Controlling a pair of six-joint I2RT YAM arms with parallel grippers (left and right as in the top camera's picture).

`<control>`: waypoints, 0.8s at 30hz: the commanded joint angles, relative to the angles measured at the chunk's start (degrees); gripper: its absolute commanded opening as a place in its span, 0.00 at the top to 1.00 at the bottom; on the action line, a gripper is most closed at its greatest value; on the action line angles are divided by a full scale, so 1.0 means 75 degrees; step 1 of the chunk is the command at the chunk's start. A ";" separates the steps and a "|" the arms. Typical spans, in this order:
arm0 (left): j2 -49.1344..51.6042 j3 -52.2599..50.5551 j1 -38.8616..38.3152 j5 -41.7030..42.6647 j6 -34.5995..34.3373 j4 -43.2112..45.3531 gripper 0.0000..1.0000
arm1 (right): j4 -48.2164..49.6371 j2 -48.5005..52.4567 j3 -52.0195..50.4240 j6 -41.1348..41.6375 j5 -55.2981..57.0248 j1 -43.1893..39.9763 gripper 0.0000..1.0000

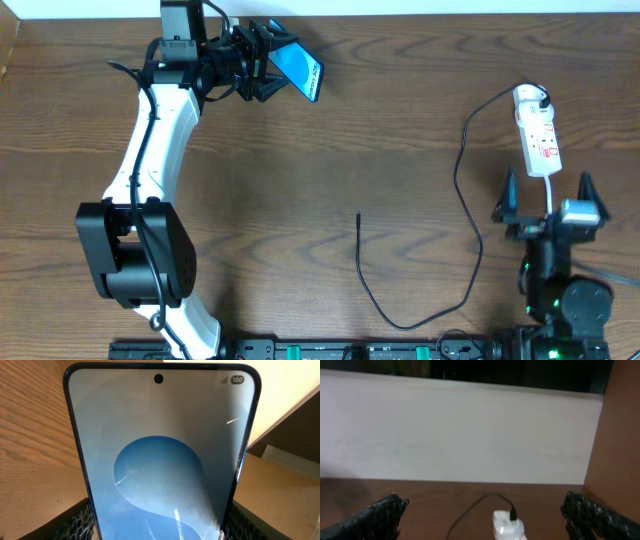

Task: Plug charger to phone and switch on socket
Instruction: 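Move the right gripper toward the phone held by the left gripper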

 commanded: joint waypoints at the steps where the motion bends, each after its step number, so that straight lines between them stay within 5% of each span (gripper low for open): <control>1: -0.0198 0.0044 -0.0003 0.0099 -0.0006 0.0067 0.93 | 0.0009 0.1457 0.1212 -0.0099 -0.0530 0.0041 0.01; 7: -0.0198 0.0044 -0.0003 0.0096 -0.0009 0.0067 0.93 | -0.0149 0.4115 0.3174 0.0291 -0.2766 0.0041 0.01; 17: -0.0198 0.0044 -0.0003 0.0055 -0.0321 0.0064 0.93 | 0.0338 0.8329 0.5951 0.3220 -0.7396 0.0061 0.01; 20: -0.0198 0.0044 -0.0003 -0.0274 -0.0667 0.0061 0.93 | 0.1008 0.9069 0.5957 0.3480 -0.7408 0.0061 0.01; 24: -0.0198 0.0044 -0.0003 -0.0280 -0.0664 0.0064 0.93 | 0.1594 0.9428 0.5957 0.5782 -0.7399 0.0070 0.01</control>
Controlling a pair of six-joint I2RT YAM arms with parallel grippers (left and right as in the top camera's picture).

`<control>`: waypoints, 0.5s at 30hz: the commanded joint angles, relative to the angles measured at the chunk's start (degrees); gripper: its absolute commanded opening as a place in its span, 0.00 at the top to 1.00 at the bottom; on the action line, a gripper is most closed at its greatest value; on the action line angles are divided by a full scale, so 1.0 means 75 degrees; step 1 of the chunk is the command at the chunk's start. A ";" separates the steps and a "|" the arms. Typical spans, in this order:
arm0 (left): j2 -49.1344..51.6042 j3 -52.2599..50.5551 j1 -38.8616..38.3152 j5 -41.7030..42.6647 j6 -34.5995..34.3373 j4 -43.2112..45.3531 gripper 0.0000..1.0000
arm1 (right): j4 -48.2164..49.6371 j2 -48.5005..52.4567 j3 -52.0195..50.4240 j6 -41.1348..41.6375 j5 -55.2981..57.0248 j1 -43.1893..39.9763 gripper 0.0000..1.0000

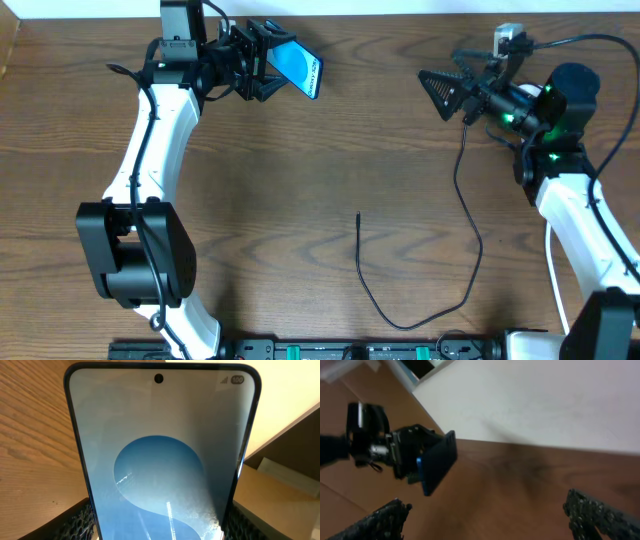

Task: Plug charger to phone and switch on socket
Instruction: 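Move the right gripper toward the phone held by the left gripper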

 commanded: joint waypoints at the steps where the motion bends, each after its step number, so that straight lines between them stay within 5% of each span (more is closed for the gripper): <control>1: -0.0198 0.0047 -0.0012 -0.0137 -0.0175 0.0050 0.93 | 0.0577 0.0251 0.0157 0.2340 -0.0303 0.0096 0.01; 15: -0.0198 0.0047 -0.0944 -0.1023 -0.0463 0.0052 0.93 | -0.0734 0.0356 0.0154 0.1122 0.0597 0.1431 0.01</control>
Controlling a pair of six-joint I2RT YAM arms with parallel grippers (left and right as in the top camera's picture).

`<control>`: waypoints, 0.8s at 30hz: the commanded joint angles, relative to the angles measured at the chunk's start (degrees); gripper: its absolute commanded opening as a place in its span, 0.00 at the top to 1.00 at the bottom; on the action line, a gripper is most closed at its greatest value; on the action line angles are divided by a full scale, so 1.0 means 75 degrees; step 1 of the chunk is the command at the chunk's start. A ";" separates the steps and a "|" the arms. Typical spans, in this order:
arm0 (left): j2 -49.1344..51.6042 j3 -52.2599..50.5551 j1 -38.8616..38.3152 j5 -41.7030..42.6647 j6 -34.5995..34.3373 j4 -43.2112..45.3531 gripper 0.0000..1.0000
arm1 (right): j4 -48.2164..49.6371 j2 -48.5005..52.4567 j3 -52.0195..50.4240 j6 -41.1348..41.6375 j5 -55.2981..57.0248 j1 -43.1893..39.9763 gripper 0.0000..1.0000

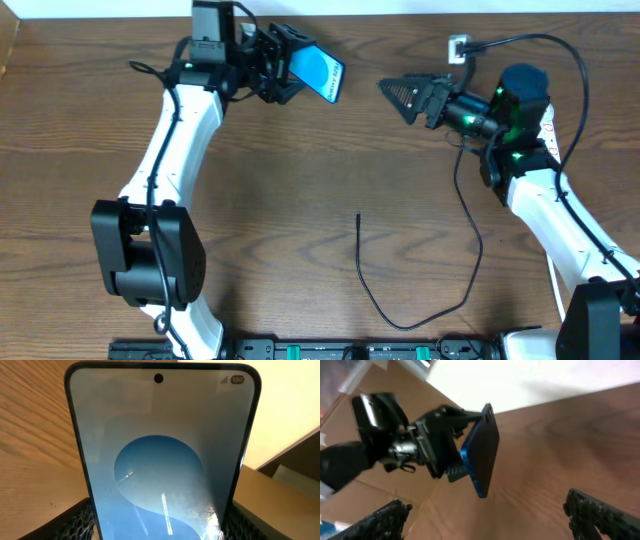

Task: Plug charger to phone and switch on socket
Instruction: 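Move the right gripper toward the phone held by the left gripper, then grasp the phone's side edge with the right gripper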

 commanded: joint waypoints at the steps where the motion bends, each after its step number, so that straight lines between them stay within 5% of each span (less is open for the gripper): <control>1: -0.0198 0.0047 -0.0201 -0.0114 -0.0099 0.0050 0.93 | -0.0393 0.0067 0.0131 -0.0799 0.0297 0.0152 0.02; 24: -0.0198 0.0047 -0.1510 -0.1384 -0.0784 0.0052 0.93 | -0.0918 0.0656 0.0131 -0.1606 0.0562 0.0402 0.08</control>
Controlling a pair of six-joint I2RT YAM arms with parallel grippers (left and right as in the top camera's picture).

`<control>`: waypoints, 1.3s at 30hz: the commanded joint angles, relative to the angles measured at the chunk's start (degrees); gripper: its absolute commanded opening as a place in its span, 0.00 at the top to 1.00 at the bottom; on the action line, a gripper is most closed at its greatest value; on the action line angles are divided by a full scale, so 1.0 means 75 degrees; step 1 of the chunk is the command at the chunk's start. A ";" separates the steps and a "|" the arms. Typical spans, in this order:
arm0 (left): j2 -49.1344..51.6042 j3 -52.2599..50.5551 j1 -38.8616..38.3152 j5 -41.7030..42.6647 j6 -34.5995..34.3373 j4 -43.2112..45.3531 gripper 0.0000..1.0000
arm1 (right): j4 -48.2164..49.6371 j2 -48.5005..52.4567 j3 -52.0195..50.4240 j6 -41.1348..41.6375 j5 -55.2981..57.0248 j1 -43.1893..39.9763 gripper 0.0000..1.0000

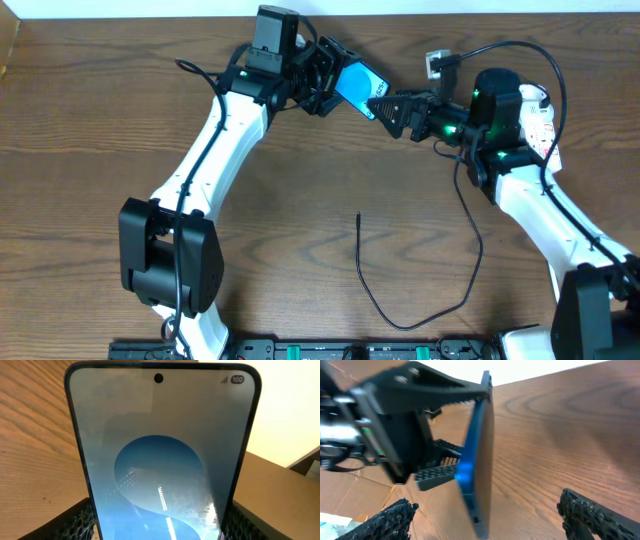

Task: Plug charger to phone and switch on socket
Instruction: 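Grasp the phone's side edge with the right gripper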

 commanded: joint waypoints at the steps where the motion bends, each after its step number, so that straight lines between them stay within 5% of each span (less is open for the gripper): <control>1: -0.0198 0.0047 -0.0108 -0.0044 -0.0388 0.0052 0.93 | -0.0003 0.0216 0.0125 -0.0251 0.0058 0.0111 0.08; 16: -0.0198 0.0047 -0.0664 -0.0140 -0.0580 0.0047 0.93 | 0.0195 0.0219 0.0125 -0.0446 0.0181 0.0143 0.16; 39: -0.0198 0.0047 -0.0778 -0.0306 -0.0583 0.0044 0.93 | 0.0195 0.0219 0.0125 -0.0525 0.0256 0.0143 0.61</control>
